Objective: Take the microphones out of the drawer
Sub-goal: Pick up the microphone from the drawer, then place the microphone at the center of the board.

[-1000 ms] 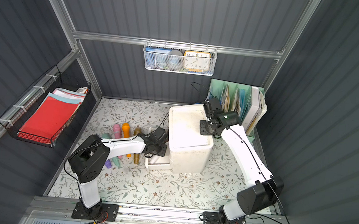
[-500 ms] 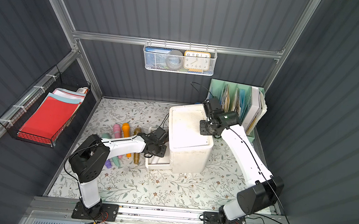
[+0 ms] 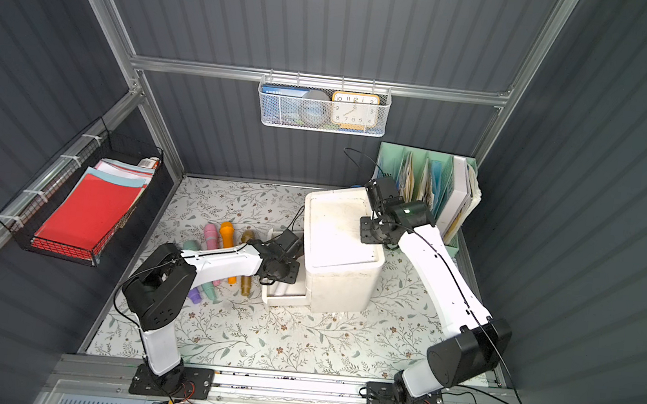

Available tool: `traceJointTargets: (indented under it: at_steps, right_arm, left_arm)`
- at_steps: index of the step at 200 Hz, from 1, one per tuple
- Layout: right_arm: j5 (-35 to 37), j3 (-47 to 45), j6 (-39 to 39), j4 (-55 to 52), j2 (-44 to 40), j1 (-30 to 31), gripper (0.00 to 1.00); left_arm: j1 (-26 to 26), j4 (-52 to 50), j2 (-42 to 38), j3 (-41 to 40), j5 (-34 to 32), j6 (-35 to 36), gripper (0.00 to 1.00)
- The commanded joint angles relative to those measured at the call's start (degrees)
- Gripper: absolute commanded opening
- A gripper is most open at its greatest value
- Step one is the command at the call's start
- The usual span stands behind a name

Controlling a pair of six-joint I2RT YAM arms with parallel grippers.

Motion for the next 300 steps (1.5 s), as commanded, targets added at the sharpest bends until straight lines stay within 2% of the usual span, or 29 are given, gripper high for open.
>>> traceJointTargets:
  at_steps: [1,92,250,300]
  right_arm:
    - [-2.1,-6.7,0.1,-7.2,9.0,0.9,0.00]
    - [-1.7,-6.6,0.0,-7.1,9.0,0.9,0.00]
    - [-1.6,-6.6,-0.2,-7.4,9.0,0.8,0.00]
    - [-2.0,-6.8,-0.1,-7.4,9.1,0.8,0.00]
  left_arm:
    - [-0.6,3.8,-3.3,0.2,-1.6,-2.9,0.08]
    - [-0.5,2.8,-7.6,2.3,-1.8,-2.8,0.07]
    - [-0.3,0.4,-15.5,3.3,-8.9,-0.6,0.06]
    - [2.3,0.0,-19.1,1.6,-11.3,0.5,0.07]
